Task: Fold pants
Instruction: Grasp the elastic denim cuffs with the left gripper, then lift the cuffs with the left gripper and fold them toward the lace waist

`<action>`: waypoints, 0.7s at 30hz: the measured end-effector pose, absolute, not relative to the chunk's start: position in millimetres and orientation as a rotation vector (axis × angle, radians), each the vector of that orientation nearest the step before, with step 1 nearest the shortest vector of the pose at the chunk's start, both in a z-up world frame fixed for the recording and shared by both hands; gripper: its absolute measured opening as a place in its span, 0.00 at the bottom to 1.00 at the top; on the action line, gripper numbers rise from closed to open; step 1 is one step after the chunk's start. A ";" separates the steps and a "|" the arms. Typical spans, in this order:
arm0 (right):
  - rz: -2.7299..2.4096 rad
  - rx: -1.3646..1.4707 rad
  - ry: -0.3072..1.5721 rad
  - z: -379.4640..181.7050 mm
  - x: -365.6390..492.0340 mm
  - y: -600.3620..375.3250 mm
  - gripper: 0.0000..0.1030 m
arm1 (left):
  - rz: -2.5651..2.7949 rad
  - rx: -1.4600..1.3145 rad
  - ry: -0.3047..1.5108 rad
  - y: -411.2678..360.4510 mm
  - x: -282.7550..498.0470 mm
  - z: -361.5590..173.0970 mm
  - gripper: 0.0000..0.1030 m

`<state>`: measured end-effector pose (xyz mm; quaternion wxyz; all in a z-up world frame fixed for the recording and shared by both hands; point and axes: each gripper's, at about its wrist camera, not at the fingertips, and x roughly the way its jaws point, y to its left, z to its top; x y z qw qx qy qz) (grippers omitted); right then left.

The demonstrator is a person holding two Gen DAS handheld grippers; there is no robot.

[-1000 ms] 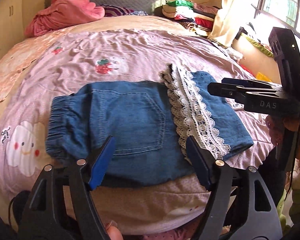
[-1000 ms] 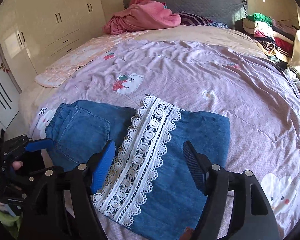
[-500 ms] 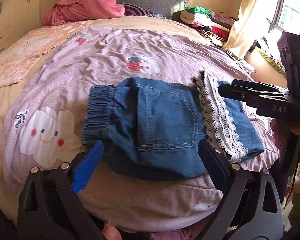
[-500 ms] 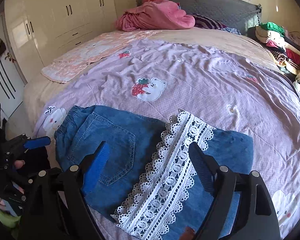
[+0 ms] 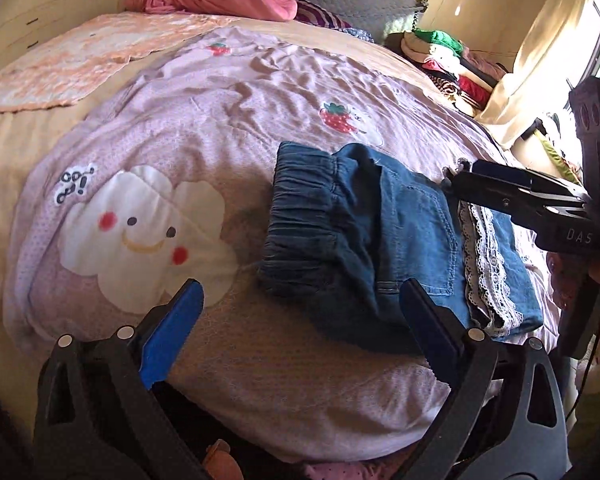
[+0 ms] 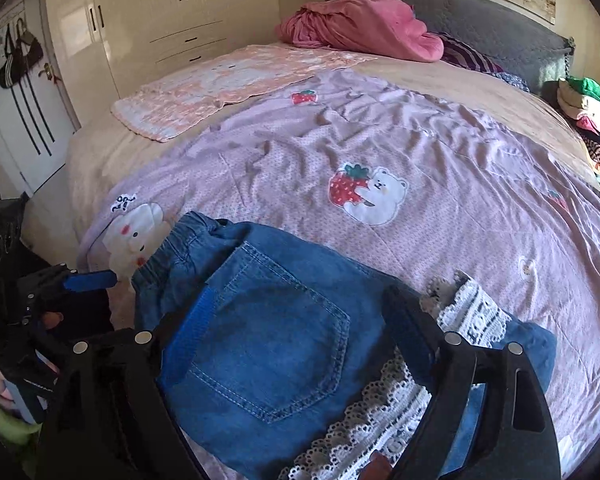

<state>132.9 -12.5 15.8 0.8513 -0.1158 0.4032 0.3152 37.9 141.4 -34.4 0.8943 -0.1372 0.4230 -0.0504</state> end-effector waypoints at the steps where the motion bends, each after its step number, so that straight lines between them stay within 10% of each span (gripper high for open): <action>1: 0.676 -0.259 0.850 15.4 134.0 -6.4 0.82 | -0.106 -0.292 0.881 142.8 38.8 -36.6 0.89; 17: 0.944 -0.412 0.994 -12.7 177.2 96.3 0.81 | -0.152 -0.369 0.897 143.8 58.8 -60.4 0.89; 19: 0.969 -0.419 1.034 -23.2 184.3 106.0 0.78 | -0.155 -0.376 0.894 145.4 60.0 -62.5 0.89; 21: 1.018 -0.422 1.107 -39.9 190.3 113.7 0.52 | -0.160 -0.385 0.888 146.5 61.1 -64.1 0.89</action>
